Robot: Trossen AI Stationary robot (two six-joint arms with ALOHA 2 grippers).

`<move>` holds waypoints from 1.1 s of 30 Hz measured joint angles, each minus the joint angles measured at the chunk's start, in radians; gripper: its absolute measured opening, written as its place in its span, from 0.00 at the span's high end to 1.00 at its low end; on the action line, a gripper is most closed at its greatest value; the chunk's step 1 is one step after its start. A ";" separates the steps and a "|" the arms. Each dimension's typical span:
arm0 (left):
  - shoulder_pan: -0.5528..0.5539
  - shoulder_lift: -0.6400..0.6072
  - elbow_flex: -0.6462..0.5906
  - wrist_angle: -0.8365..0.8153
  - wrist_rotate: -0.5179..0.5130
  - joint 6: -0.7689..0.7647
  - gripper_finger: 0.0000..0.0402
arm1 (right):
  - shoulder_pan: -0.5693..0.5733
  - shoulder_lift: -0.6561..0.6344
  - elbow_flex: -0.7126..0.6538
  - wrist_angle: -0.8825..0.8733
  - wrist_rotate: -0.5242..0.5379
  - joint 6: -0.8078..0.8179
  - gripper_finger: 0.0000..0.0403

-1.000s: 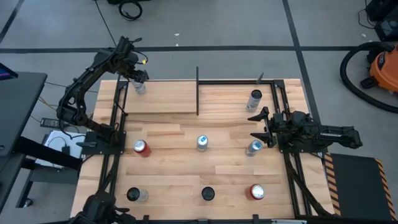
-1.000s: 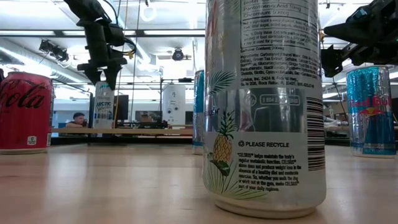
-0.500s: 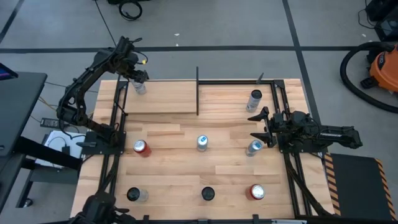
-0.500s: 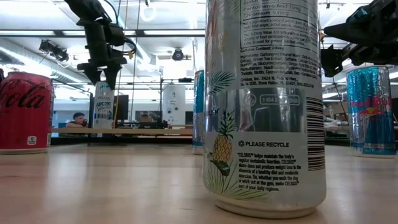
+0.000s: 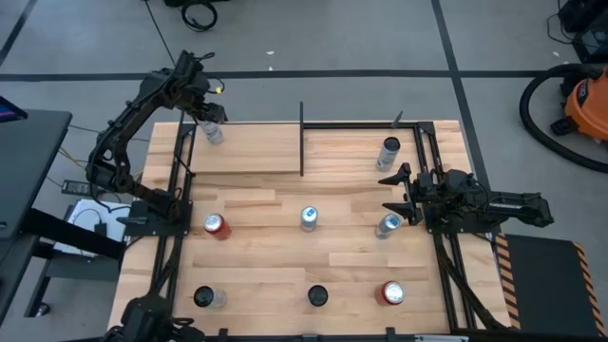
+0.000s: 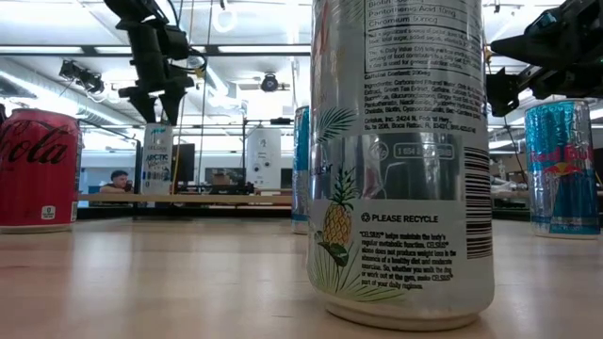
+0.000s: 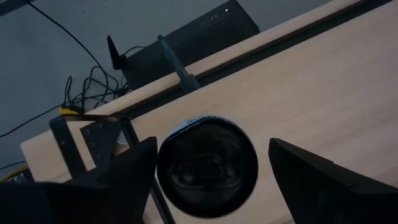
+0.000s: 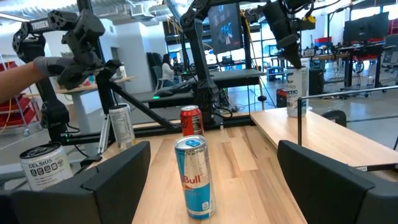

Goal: Place canned beverage on shelf
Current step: Put the blue-white soda can on the shelf, then put the blue soda can on the shelf

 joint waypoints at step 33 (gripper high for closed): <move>-0.338 -0.134 0.228 -0.077 0.001 -0.001 0.23 | 0.000 0.000 0.000 0.228 0.076 0.063 0.10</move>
